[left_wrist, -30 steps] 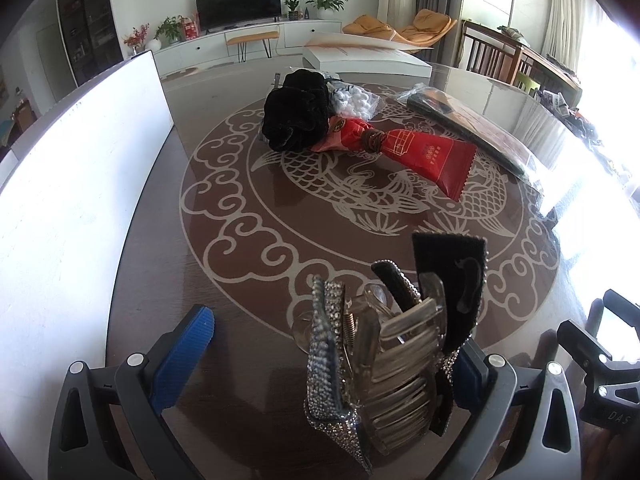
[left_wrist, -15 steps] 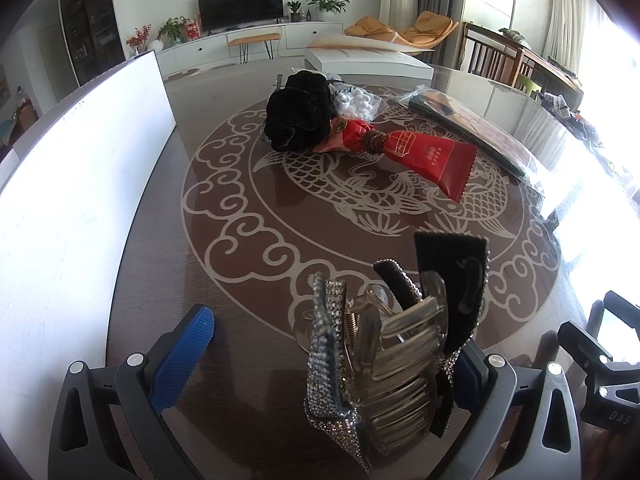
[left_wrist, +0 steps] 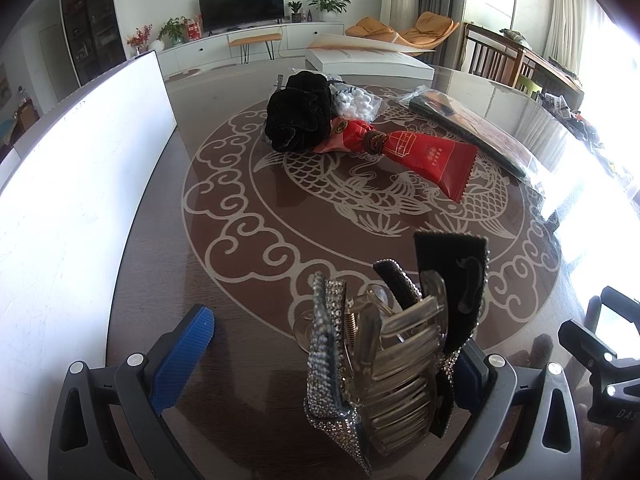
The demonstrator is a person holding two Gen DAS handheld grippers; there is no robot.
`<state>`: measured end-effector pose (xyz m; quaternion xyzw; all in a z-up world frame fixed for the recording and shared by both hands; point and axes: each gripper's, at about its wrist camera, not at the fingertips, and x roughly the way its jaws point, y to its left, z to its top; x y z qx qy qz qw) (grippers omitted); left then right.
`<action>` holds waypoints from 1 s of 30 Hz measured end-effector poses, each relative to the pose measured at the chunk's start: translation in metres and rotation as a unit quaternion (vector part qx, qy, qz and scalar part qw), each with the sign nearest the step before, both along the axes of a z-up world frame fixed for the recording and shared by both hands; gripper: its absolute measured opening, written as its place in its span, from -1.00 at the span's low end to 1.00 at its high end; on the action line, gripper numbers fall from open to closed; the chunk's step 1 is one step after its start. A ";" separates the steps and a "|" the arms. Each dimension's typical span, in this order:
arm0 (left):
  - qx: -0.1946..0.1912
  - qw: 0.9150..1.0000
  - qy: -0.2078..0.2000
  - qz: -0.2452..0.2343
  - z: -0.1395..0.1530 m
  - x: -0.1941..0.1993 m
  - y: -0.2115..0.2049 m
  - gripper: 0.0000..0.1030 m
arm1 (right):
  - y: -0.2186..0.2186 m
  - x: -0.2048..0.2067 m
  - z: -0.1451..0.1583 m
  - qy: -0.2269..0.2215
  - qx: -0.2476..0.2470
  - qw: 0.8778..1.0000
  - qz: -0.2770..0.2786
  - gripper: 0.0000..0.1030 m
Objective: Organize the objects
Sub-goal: 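Hold the hair claw in the left tool while the right tool reaches toward the red snack packet, then grasp the red snack packet with the right tool while the left tool holds the claw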
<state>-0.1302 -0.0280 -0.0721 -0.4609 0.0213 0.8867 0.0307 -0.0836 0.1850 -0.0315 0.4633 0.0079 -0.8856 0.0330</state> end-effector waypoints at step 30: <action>-0.001 1.000 0.000 0.001 0.000 0.000 0.001 1.00 | -0.052 -0.049 0.029 -0.055 -0.025 0.986 0.153 -0.54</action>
